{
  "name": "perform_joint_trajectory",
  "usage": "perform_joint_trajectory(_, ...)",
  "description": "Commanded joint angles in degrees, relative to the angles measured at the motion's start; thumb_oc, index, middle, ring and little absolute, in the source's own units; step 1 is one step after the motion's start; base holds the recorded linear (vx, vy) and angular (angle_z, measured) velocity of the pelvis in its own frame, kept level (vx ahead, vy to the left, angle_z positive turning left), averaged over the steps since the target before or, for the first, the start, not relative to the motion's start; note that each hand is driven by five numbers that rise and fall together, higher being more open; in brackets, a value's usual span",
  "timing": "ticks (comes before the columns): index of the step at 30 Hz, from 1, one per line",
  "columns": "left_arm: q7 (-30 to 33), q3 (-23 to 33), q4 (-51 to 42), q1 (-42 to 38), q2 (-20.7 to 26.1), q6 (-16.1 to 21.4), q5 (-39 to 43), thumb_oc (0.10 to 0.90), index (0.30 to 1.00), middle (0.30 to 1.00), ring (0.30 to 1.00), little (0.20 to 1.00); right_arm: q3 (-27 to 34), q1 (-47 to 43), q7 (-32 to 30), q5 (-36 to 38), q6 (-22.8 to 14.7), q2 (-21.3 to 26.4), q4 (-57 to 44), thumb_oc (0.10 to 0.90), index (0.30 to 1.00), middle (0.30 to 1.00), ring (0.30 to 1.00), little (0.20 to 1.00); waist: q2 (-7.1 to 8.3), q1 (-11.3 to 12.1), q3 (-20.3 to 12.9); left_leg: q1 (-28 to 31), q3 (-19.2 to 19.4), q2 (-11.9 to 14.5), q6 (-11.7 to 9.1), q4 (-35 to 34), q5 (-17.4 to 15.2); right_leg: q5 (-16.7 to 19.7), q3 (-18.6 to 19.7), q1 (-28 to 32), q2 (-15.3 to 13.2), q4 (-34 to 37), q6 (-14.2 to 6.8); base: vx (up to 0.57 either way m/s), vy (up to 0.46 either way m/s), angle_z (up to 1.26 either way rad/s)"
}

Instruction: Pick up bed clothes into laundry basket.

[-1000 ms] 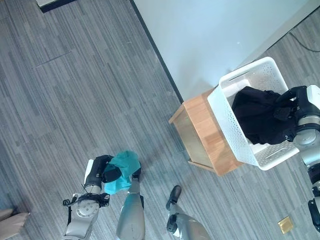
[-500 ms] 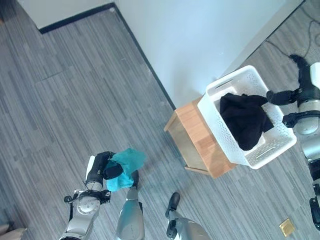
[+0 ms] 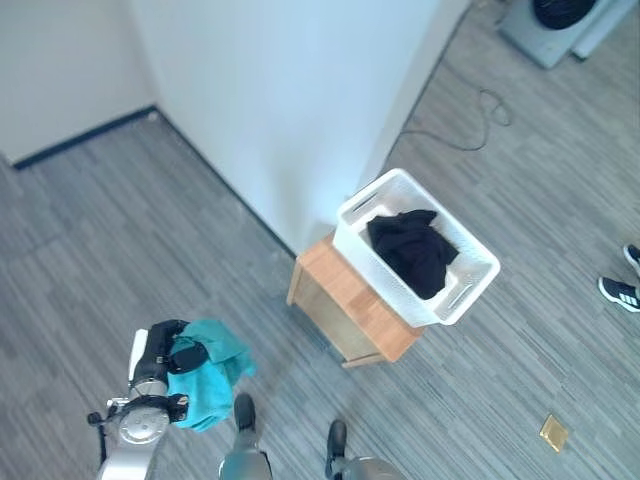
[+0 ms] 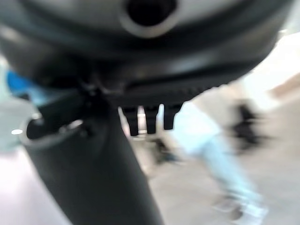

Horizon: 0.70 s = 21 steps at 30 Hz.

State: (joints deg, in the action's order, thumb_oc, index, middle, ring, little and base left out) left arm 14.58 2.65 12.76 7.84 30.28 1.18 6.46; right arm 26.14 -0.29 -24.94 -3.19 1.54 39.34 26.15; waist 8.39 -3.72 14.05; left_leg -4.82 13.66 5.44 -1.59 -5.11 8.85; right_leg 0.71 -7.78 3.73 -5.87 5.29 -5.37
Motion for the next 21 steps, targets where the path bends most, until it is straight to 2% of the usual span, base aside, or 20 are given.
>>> perform_joint_trajectory(1,3.8,3.09,-16.23,-12.52,4.94,9.49,-2.02,0.4,0.3,0.3,0.3,0.3,-3.95,1.75,-0.74,2.69,-0.65,-1.1,6.73,0.8,0.9,0.9,0.9,0.9,-3.16,-3.14,-7.45,6.36,2.35,3.58,-2.66,0.11,-13.76,-2.0,1.89,-1.77,-4.61,-0.29,-3.79,0.01,-0.003,-0.29)
perform_joint_trajectory(3,3.69,2.85,-17.37,-14.32,5.67,9.81,-1.3,0.4,0.3,0.3,0.3,0.3,-4.45,1.66,-0.38,3.1,-0.5,-1.82,7.99,0.8,0.9,0.9,0.9,0.9,-3.44,-3.61,-7.68,6.28,2.53,3.58,-2.59,0.11,-13.35,-1.56,2.24,-2.08,-4.69,-0.29,-3.68,-0.01,0.0,-0.22)
perform_joint_trajectory(4,3.77,1.65,-20.72,-19.81,7.54,11.16,-0.31,0.4,0.3,0.3,0.3,0.3,-6.68,2.56,0.79,3.59,-0.03,-3.13,11.36,0.8,0.9,0.9,0.9,0.9,-4.65,-5.28,-8.36,7.38,2.8,3.42,-2.59,0.11,-14.05,-1.86,2.9,-1.58,-4.88,-0.29,-3.77,0.0,0.001,-0.2)
perform_joint_trajectory(5,3.82,1.5,-20.52,-20.25,7.76,11.17,-0.25,0.4,0.3,0.3,0.3,0.3,-6.64,2.24,0.79,3.67,-0.22,-3.2,11.68,0.8,0.9,0.9,0.9,0.9,-4.47,-5.17,-8.11,7.18,2.83,3.43,-2.58,0.11,-13.58,-1.5,2.96,-1.8,-4.86,-0.29,-3.67,0.0,-0.005,-0.09)
perform_joint_trajectory(6,3.48,0.33,-21.59,-22.6,7.74,11.71,0.77,0.4,0.3,0.3,0.3,0.3,-7.8,2.34,1.49,3.5,0.09,-3.48,13.21,0.8,0.9,0.9,0.9,0.9,-4.9,-5.79,-8.41,7.46,3.02,3.41,-2.6,0.11,-13.64,-1.46,3.22,-1.7,-4.93,-0.29,-3.66,-0.01,-0.003,-0.08)
perform_joint_trajectory(7,2.0,-2.78,-22.54,-27.63,7.29,12.54,5.4,0.4,0.3,0.3,0.3,0.3,-11.17,2.63,3.44,3.06,1.02,-4.51,16.57,0.8,0.9,0.9,0.9,0.9,-6.02,-7.42,-9.14,8.45,3.48,3.31,-2.52,0.11,-13.82,-1.49,4.0,-1.17,-5.04,-0.29,-3.65,0.01,0.003,-0.1)
perform_joint_trajectory(8,1.93,-2.88,-22.27,-27.91,7.4,12.61,5.63,0.4,0.3,0.3,0.3,0.3,-11.14,2.51,3.47,3.08,0.98,-4.5,16.72,0.8,0.9,0.9,0.9,0.9,-6.01,-7.35,-9.09,8.45,3.5,3.33,-2.53,0.11,-13.86,-1.5,4.02,-1.18,-5.02,-0.29,-3.65,0.03,0.015,-0.2)
perform_joint_trajectory(13,-0.27,-10.41,-20.41,-37.86,5.63,12.43,13.19,0.4,0.3,0.3,0.3,0.3,-16.69,1.51,6.51,3.54,1.73,-6.97,24.02,0.8,0.9,0.9,0.9,0.9,-8.12,-10.06,-10.04,10.03,4.33,3.19,-2.49,0.11,-14.11,-1.57,5.12,-0.44,-5.04,-0.29,-3.56,0.01,0.009,-0.21)
perform_joint_trajectory(18,0.46,-14.76,-18.63,-44.22,2.82,11.73,12.36,0.4,0.3,0.3,0.3,0.3,-20.38,0.6,7.87,4.59,1.79,-8.97,29.4,0.8,0.9,0.9,0.9,0.9,-8.63,-11.18,-10.19,10.85,4.58,3.28,-2.59,0.11,-14.1,-1.63,5.62,-0.12,-4.87,-0.29,-3.36,0.0,-0.023,-0.08)
perform_joint_trajectory(21,2.8,-15.91,-16.4,-48.13,2.11,10.77,7.11,0.4,0.3,0.3,0.3,0.3,-21.72,0.48,8.39,5.21,1.39,-9.58,31.07,0.8,0.9,0.9,0.9,0.9,-8.7,-11.78,-10.06,11.14,4.78,3.45,-2.69,0.11,-13.99,-1.68,5.91,-0.15,-4.6,-0.29,-3.28,0.01,-0.036,-0.1)
